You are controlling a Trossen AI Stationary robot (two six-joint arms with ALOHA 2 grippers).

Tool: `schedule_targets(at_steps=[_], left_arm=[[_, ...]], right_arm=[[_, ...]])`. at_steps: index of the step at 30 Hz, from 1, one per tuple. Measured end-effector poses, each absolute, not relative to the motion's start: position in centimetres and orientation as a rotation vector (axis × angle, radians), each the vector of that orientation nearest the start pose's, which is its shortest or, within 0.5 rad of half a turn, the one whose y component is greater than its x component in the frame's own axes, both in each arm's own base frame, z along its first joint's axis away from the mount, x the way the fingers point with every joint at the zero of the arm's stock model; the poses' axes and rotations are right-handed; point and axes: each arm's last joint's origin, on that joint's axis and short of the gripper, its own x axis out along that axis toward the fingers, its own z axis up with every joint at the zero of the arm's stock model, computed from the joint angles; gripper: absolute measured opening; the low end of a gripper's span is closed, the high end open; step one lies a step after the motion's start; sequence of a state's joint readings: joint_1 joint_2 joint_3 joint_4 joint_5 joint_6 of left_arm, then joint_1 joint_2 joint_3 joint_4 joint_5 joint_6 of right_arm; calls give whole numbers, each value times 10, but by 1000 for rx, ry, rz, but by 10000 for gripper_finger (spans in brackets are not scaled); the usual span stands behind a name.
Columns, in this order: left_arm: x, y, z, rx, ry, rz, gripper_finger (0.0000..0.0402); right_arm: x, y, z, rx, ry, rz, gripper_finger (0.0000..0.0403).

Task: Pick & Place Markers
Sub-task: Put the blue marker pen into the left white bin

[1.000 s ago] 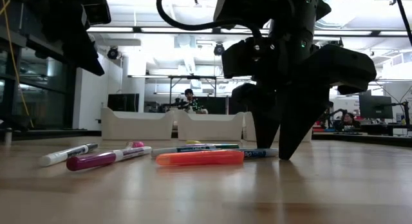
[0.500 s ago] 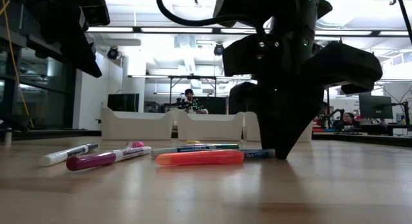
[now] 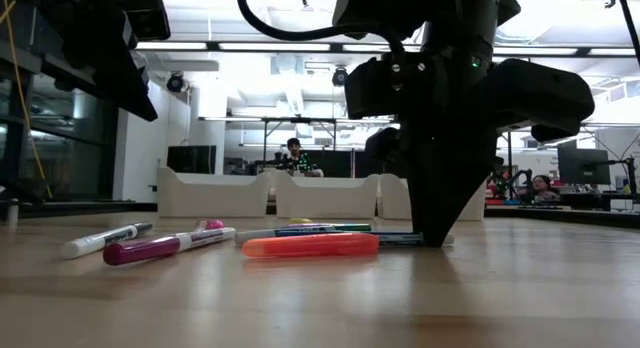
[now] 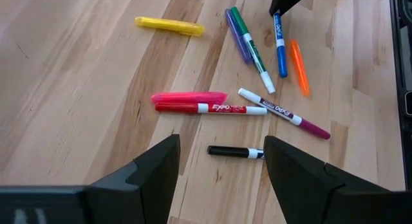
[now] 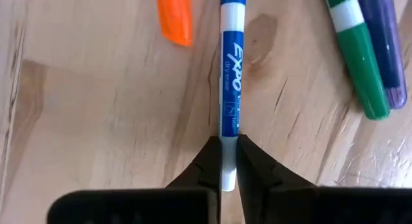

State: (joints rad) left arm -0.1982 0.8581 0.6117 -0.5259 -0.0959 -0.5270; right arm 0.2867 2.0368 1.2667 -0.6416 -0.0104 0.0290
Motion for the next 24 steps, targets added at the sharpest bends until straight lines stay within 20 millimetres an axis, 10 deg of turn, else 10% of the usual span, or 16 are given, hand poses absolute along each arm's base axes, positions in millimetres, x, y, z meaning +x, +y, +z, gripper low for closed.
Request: schedule_targets(at_steps=[24], left_arm=[[172,-32,241,-349,687,58,223]], right_arm=[[343,79,186,-58,1268,-1,15]])
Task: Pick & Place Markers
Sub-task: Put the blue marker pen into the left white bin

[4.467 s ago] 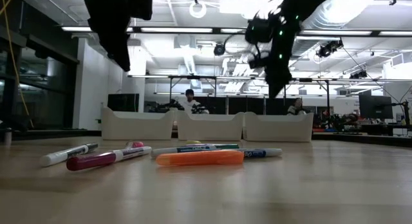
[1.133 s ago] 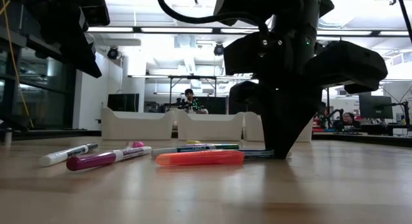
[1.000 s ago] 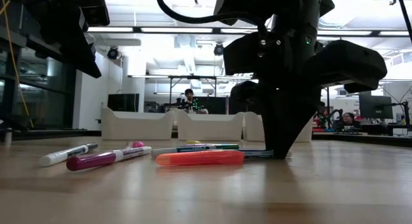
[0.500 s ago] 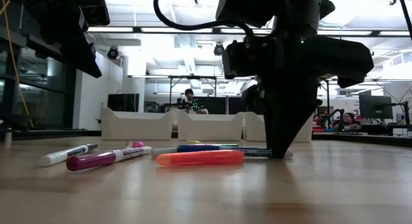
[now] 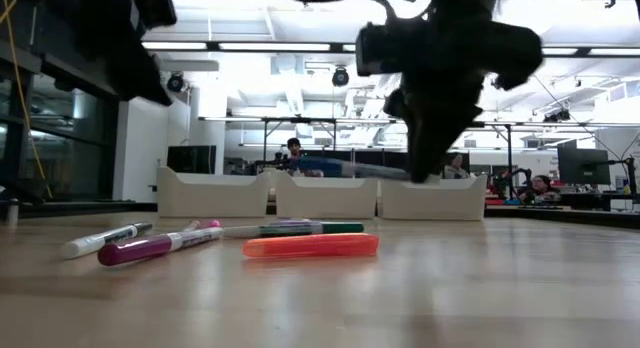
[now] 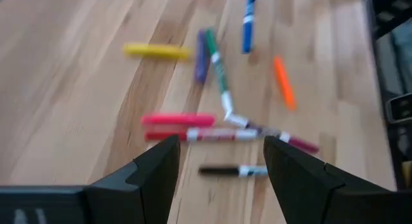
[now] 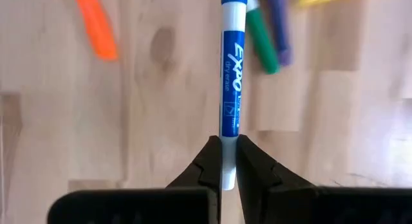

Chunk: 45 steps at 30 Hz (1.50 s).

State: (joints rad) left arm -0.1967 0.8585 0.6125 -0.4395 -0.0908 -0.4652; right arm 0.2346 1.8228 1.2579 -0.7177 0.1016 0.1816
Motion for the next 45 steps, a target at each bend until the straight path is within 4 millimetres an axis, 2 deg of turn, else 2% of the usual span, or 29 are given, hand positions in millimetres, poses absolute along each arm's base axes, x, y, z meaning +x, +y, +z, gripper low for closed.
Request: schedule_targets(at_steps=[4,15,21,28,36,45], left_arm=[[178,-32,250,-299,567,43,223],[191,-31,272,-265,289,110,223],[205,-31,277,-228,169,161,223],[221,-32,276,-227,83,241,223],[230,-31,284,-238,-64,306,223],[243,-21,297,-247,-93,311,223]], right_arm=[[342,73,203,-40,1192,-59,15],[341,42,271,9,805,-162,13],[351,25,294,26,589,-171,13],[359,16,306,42,447,-142,13],[362,12,305,29,440,-122,13],[365,10,312,35,365,-114,12]])
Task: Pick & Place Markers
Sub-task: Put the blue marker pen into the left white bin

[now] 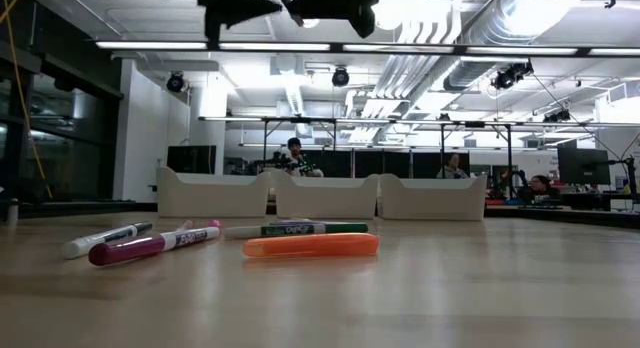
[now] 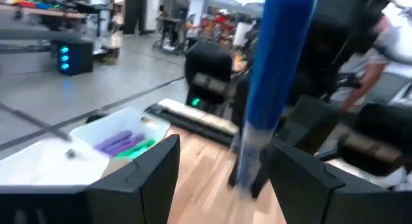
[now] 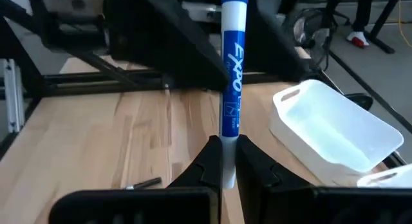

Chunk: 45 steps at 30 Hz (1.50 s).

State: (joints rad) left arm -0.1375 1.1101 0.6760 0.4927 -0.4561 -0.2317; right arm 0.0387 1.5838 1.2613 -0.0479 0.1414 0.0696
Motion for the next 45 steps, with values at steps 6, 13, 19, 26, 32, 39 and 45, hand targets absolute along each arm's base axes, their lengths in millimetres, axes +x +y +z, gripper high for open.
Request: schedule_targets(at_steps=[6,13,19,26,32,39,45], left_arm=[[254,-15,299,-249,-78,260,223],[255,-16,301,-251,-84,263,212],[255,-16,301,-252,-88,271,141],[255,-15,300,-251,-85,311,29],[255,-15,299,-249,-75,311,29],[255,-15,298,-250,-68,305,29],[255,-15,298,-250,-67,298,29]], right_arm=[[368,2,313,35,330,-157,12],[368,-5,313,43,332,-161,12],[367,-5,312,37,338,-156,12],[367,-4,312,36,343,-153,12],[367,-5,312,36,347,-151,12],[367,-4,311,36,353,-150,12],[367,-4,311,37,352,-149,58]])
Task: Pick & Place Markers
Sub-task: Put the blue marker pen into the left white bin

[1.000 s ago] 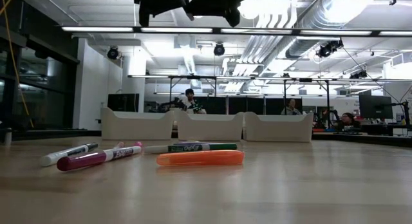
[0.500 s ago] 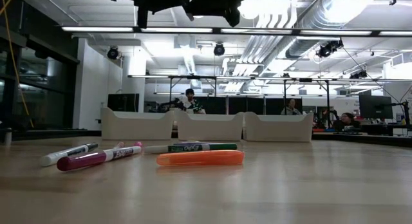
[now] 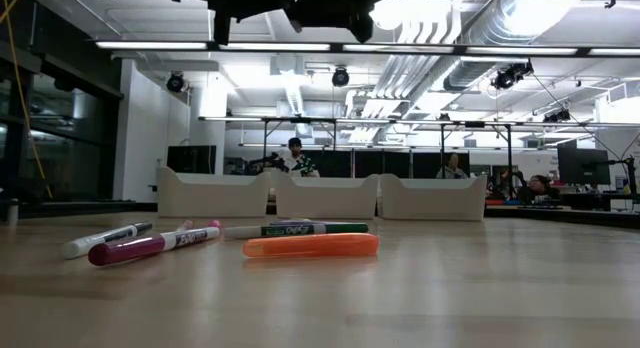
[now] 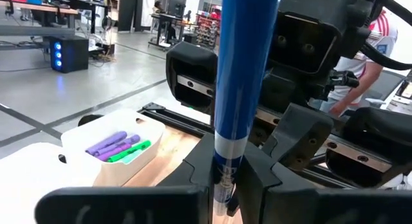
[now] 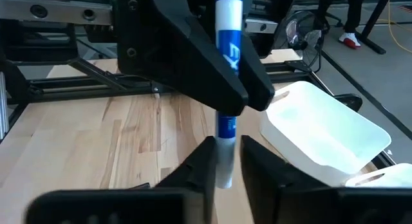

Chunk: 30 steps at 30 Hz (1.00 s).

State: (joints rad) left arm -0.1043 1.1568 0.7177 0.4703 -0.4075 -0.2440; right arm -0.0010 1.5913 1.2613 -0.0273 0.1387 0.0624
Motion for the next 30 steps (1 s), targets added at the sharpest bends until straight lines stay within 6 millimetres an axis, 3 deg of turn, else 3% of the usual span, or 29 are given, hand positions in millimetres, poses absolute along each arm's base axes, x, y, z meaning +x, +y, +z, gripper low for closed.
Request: schedule_targets(at_steps=[17,23,30], left_arm=[[254,-7,292,-233,-13,384,29],[254,13,287,-241,28,467,29],[246,42,277,-294,145,525,29]], right_arm=[[362,-7,317,130,342,-154,190],[342,-8,325,141,418,-228,206],[303,-12,340,140,539,-345,209]])
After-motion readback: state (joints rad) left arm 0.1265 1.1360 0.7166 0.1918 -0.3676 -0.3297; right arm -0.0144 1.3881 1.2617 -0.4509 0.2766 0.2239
